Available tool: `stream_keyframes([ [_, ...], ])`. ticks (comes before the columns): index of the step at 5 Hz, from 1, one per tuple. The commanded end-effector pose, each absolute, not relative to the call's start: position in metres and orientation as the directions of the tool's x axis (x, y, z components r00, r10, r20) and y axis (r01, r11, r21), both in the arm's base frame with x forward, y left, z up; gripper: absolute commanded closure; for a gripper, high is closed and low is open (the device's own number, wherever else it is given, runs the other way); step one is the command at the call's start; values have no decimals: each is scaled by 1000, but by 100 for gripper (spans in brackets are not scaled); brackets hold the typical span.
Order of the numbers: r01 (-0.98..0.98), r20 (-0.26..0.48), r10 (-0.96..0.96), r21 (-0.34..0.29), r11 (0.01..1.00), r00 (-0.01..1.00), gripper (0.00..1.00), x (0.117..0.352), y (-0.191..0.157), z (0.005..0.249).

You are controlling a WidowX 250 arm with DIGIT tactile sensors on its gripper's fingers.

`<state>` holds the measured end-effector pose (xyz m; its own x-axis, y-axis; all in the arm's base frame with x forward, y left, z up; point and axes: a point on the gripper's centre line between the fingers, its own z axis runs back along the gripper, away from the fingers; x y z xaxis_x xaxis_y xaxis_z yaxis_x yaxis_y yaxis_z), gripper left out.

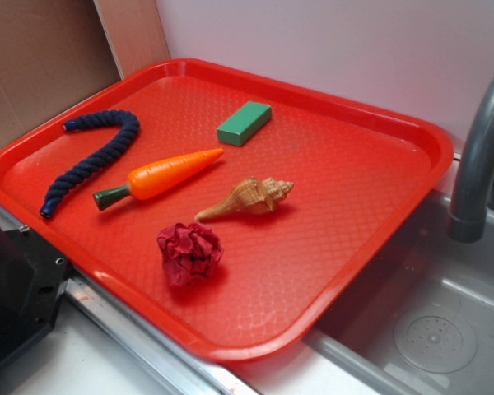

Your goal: Grab the red paper.

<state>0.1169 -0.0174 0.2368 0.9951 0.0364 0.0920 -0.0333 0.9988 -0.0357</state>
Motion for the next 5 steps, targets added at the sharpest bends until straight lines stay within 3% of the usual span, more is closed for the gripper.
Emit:
stream_keyframes([
  [1, -33, 92, 36, -36, 999, 995, 0, 117, -17, 237],
  [2, 210, 140, -201, -49, 977, 969, 0, 124, -33, 224],
  [3, 447, 192, -435, -23, 894, 880, 0, 128, -53, 210],
  [5, 823, 312, -769, -87, 562, 558, 0, 129, -83, 180],
])
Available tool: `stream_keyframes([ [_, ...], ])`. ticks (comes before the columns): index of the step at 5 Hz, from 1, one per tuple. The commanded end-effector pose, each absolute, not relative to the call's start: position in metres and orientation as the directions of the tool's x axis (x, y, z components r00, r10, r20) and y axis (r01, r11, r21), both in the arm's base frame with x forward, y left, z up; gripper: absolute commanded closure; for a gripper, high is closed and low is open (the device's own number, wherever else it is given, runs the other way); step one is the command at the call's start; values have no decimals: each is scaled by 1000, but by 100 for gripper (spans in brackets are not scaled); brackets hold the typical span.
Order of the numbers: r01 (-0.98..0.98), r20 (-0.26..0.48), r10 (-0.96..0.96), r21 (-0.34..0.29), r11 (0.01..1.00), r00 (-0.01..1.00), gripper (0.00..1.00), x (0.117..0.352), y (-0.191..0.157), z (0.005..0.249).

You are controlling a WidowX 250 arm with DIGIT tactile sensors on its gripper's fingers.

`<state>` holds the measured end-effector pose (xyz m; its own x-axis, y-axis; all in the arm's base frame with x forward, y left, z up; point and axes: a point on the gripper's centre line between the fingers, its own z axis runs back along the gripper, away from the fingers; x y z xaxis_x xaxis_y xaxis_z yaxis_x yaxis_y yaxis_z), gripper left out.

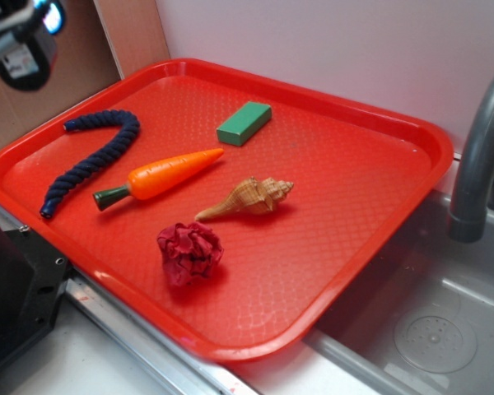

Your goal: Grab the red paper.

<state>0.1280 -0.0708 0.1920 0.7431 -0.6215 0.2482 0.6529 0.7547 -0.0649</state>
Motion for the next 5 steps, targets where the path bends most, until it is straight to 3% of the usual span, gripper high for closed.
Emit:
stream_keyframes([
  [1, 929, 309, -876, -111, 352, 369, 0, 131, -86, 156],
  [4, 913, 168, -900, 2, 408, 402, 0, 132, -101, 81],
  [5, 924, 161, -911, -11, 383, 380, 0, 129, -111, 62],
])
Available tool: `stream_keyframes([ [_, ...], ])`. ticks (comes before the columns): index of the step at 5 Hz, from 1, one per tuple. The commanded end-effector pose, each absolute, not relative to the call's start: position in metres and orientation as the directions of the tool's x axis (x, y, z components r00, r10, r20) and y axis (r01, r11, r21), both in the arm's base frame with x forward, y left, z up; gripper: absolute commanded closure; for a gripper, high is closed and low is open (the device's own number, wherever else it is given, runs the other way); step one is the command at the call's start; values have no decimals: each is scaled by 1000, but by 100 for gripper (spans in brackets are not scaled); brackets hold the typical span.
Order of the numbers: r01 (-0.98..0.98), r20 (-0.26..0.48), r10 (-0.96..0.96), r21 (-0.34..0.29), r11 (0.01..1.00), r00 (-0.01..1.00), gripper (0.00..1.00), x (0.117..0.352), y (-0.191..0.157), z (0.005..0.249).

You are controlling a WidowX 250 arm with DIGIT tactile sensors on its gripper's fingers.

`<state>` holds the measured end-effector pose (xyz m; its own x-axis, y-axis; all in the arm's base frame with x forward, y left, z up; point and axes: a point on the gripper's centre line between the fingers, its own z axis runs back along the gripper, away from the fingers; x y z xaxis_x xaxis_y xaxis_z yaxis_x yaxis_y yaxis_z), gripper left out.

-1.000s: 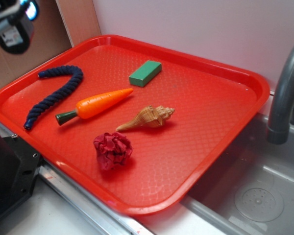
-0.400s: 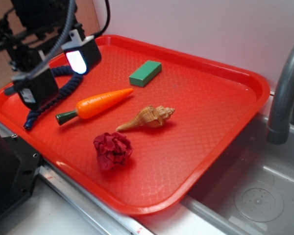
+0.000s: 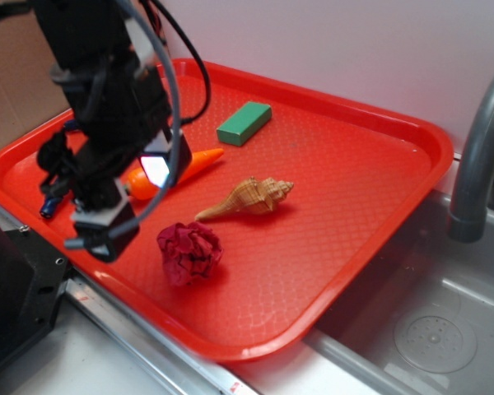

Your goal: Grab the red paper.

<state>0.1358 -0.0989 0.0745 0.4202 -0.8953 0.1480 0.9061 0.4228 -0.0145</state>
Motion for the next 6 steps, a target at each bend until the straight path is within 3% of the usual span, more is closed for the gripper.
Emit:
stream_keyframes([
  [1, 914, 93, -910, -4, 405, 404, 0, 134, -116, 34],
  [2, 893, 64, -891, -3, 450, 449, 0, 144, -112, 19],
  [3, 885, 51, -883, -20, 465, 466, 58, 153, -107, 12],
  [4, 878, 40, -877, -25, 478, 479, 100, 155, -104, 9],
  [5, 871, 34, -870, -31, 491, 492, 100, 153, -101, 9],
  [6, 802, 6, -802, -10, 598, 598, 100, 155, -93, 31],
])
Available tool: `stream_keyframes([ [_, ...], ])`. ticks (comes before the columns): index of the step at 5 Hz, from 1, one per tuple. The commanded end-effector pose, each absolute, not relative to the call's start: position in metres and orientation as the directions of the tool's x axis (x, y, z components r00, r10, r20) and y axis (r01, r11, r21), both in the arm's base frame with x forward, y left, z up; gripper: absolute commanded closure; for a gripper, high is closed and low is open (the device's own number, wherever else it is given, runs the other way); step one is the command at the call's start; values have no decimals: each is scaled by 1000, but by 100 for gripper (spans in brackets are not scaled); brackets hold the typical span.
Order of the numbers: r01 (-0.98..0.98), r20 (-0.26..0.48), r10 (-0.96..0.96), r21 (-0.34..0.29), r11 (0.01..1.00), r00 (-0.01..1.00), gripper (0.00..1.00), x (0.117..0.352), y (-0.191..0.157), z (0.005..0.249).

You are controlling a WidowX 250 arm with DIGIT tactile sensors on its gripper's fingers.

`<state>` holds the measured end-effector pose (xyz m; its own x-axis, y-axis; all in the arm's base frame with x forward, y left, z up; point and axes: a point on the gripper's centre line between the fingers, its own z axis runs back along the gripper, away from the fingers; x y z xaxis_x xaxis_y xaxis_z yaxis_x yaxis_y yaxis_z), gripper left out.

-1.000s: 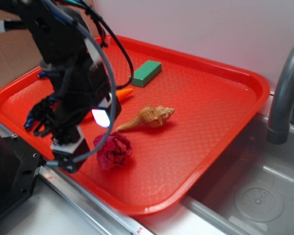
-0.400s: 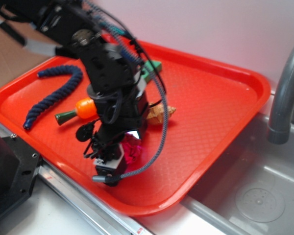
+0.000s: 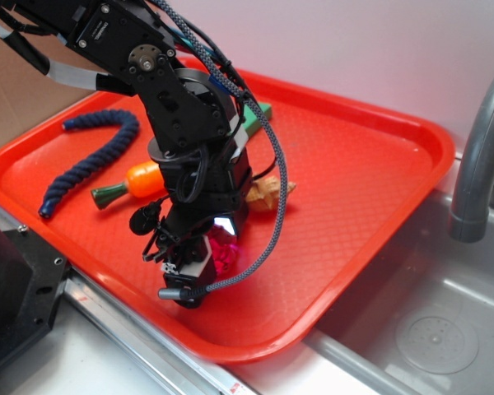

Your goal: Grab the red paper.

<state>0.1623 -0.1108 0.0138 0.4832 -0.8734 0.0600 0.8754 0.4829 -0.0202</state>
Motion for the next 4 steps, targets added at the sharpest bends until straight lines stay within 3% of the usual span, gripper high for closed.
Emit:
stream_keyframes([
  [1, 649, -5, -650, 83, 757, 760, 100, 155, -90, 67],
  [2, 483, 23, -487, 90, 871, 873, 100, 156, -87, 117],
  [3, 263, -2, -264, 83, 961, 965, 100, 160, -80, 147],
  [4, 121, -14, -121, -24, 992, 993, 100, 164, -67, 175],
])
